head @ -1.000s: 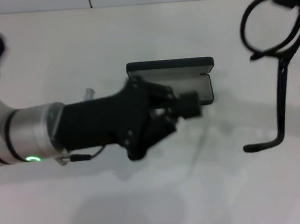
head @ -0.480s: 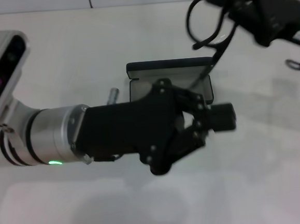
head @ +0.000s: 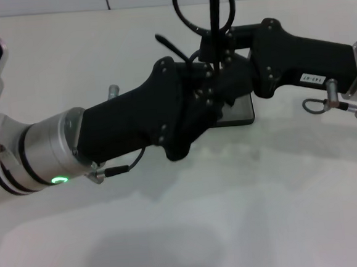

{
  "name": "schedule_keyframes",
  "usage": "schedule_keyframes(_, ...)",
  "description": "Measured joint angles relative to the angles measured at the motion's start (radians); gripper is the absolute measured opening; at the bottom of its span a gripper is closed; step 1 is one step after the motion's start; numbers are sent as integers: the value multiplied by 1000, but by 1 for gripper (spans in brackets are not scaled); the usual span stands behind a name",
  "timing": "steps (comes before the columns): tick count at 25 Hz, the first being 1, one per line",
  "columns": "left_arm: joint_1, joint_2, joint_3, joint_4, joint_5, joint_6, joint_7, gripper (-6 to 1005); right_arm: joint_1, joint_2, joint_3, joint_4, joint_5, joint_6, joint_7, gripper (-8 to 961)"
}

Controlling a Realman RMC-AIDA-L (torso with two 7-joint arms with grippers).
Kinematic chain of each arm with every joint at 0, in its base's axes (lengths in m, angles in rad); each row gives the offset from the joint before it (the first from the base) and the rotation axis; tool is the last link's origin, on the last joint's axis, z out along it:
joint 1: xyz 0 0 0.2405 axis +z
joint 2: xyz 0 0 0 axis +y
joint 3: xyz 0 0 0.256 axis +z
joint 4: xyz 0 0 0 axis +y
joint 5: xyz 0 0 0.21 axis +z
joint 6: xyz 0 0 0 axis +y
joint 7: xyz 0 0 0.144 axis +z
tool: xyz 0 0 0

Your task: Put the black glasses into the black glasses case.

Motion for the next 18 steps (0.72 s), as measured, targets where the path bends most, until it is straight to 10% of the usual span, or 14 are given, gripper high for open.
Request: schedule_keyframes(18,0,3,2,-2,-27,-118,-64,40,6,-5,-32,-11,-6,41,12,136)
